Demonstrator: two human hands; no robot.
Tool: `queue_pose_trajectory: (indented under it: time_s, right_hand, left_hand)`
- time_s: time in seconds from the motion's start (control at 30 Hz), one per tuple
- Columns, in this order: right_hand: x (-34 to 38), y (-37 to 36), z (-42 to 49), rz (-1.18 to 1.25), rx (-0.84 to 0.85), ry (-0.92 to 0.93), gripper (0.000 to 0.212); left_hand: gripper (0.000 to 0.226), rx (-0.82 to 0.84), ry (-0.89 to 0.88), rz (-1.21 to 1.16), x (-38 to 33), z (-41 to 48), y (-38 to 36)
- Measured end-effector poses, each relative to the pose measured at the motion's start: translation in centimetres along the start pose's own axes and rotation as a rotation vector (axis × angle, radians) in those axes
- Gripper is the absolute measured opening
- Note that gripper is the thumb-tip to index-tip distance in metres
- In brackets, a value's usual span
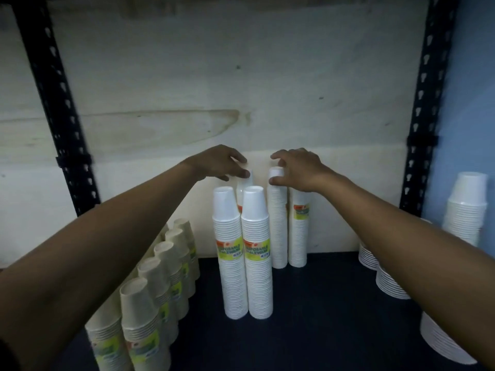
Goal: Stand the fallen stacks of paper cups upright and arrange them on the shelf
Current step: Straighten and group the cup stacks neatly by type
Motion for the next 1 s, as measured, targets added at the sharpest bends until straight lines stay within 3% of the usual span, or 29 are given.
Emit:
queue_pose_trajectory:
  time_s: [0.23, 0.4, 0.5, 0.63, 0.8, 1.0]
  right_hand:
    - [-0.6, -0.2, 0.1, -0.028, 0.029, -0.034, 0.058]
    - [-0.3, 0.7, -0.2, 0.194, -0.019, -0.076, 0.051]
    - [1.0, 3.3, -0.8, 0.296, -0.116, -0.036, 0.05]
    - [3.4, 8.5, -2.1, 0.43, -0.281, -0.027, 0.071]
    - [5.6, 14.8, -4.1, 0.55, -0.463, -0.01, 0.047]
    - [8.4, 21.9, -8.4, 0.57, -0.625, 0.034, 0.046]
  left_hand:
    - [0.038, 0.014, -0.012, -0.023, 0.9, 0.6, -1.7]
    - [0.041, -0.065, 0.011, -0.14, 1.0, -0.2, -0.2]
    - [0.042, -0.15, 0.002, -0.201, 0.0, -1.4, 2.5]
    - [0.041, -0.249, -0.03, -0.302, -2.5, -3.9, 6.7]
    - [0.044, -0.432, -0.114, -0.338, -6.7, -8.6, 12.0]
    - [0.036, -0.548, -0.263, -0.442, -12.6, -14.9, 17.4]
Point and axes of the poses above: each hand's wrist, its own z-axis towards the middle knuckle, its own y-axis out of the back of the hand, x = y × z, the point moved 8 cm from there along z, towards the middle knuckle, and after that the axes turned 7 degrees about z, right-handed, at the moved point
